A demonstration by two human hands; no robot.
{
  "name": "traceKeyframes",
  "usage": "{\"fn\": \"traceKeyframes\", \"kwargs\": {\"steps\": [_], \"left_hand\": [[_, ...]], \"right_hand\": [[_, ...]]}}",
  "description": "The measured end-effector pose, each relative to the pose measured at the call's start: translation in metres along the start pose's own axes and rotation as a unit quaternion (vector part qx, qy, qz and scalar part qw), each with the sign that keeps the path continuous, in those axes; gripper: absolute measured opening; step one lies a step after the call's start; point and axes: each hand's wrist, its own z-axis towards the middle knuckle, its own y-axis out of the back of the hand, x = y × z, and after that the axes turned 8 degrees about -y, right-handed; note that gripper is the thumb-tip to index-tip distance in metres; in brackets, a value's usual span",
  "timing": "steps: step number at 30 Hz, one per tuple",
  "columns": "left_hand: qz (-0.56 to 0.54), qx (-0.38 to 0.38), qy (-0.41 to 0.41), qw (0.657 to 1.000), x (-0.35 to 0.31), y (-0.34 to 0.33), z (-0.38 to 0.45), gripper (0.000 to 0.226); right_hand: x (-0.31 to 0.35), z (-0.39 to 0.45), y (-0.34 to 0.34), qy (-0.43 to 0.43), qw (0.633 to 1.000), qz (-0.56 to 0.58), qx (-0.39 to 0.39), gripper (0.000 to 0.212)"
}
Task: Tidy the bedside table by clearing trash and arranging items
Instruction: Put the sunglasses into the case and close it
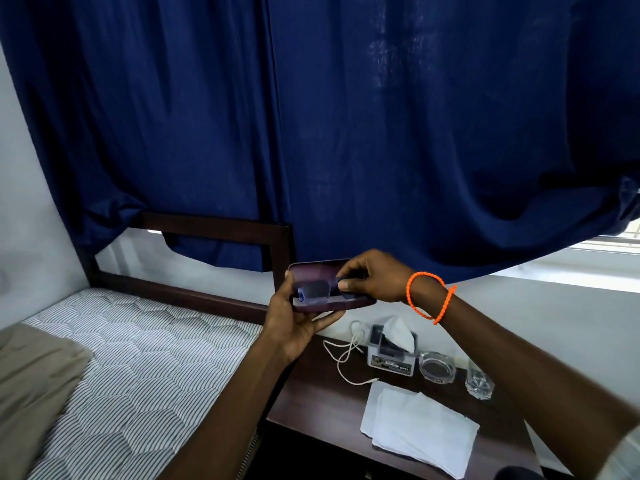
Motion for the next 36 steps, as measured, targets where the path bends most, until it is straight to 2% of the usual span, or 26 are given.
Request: {"fn": "traceKeyframes", "kwargs": {"steps": [18,29,36], "left_hand": [[-0.031,0.002,-0.012,0.999,-0.001,-0.018,-0.001,0.06],[-0.031,0.007,-0.023,0.999,-0.003,-0.026,-0.001,0.059],[-0.042,-0.002,-0.023,0.999,-0.006,-0.028,-0.001,0.056]], "right_hand": [[0.004,-0.003,0.004,0.006,0.998,-0.029,-0.059,0.017],[0.008,-0.009,0.013,0.002,0.998,-0.017,-0.058,0.013],[0.003,-0.014,0.018,-0.027,0.993,0.025,-0.111,0.027]]}}
